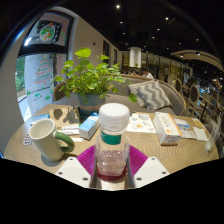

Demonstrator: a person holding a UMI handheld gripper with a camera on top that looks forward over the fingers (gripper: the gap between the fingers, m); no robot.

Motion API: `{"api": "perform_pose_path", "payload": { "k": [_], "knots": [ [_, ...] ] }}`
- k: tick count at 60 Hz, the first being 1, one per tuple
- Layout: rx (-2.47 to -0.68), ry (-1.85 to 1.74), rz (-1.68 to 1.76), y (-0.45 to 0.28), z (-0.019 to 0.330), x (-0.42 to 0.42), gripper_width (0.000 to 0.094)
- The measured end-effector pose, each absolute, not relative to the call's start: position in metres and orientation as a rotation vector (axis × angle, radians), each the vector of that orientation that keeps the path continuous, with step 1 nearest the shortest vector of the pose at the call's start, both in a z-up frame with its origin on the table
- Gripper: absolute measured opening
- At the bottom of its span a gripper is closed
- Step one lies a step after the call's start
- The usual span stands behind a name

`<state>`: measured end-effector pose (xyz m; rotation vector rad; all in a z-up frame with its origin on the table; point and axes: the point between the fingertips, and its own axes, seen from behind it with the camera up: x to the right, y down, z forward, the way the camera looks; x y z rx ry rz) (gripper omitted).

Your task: Pour water

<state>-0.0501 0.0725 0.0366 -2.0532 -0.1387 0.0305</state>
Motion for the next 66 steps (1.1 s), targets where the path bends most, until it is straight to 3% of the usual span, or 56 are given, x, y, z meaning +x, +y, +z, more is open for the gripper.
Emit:
{"api": "perform_pose_path", "payload": {
  "k": [10,15,17,21,36,46,66],
  "knots": [
    [-2.108,-0.098,0.018,0.067,0.028,-0.043,0.0545],
    [-2.162,-0.085,0.043,0.054,0.028,-0.048,0.0873],
    [-2.180,-0.084,0.034,0.048,0.030,-0.047,0.0826],
    [-2.195,-0.088,-0.001,0.030,0.045,-0.046,0.0871],
    [-2.222,-0.061,-0.079,-0.082,0.142,-0.066,0.0854],
    [-2.219,-0.019,-0.127,-0.160,0.189,-0.073,0.0854],
    [-2.206,0.041,-0.139,-0.229,0.214,-0.069,0.0856]
  ]
}}
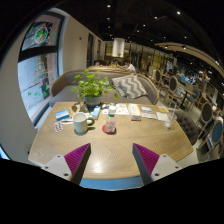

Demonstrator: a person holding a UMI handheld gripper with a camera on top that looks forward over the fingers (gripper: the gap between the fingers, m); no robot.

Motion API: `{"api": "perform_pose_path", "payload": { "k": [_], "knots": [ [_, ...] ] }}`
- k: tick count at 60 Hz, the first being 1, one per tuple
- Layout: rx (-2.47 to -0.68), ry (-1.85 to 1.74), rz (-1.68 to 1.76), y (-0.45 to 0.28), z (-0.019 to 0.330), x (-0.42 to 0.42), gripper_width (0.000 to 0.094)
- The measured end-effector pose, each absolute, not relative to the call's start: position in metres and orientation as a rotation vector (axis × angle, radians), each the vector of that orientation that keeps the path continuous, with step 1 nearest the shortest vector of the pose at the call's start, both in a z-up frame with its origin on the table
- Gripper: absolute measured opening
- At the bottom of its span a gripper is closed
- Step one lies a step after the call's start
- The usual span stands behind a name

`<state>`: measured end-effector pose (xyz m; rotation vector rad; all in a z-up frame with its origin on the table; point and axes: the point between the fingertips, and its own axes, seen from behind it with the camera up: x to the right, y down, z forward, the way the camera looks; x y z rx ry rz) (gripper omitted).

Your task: Pour water

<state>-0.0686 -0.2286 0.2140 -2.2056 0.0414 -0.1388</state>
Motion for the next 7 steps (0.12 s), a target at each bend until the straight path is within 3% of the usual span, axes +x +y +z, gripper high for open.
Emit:
{"api": "perform_pose_path", "payload": {
  "k": [7],
  "knots": [
    [-2.200,0.022,-0.140,-0.2297,0.2175,-0.0655,0.0856]
  ]
}}
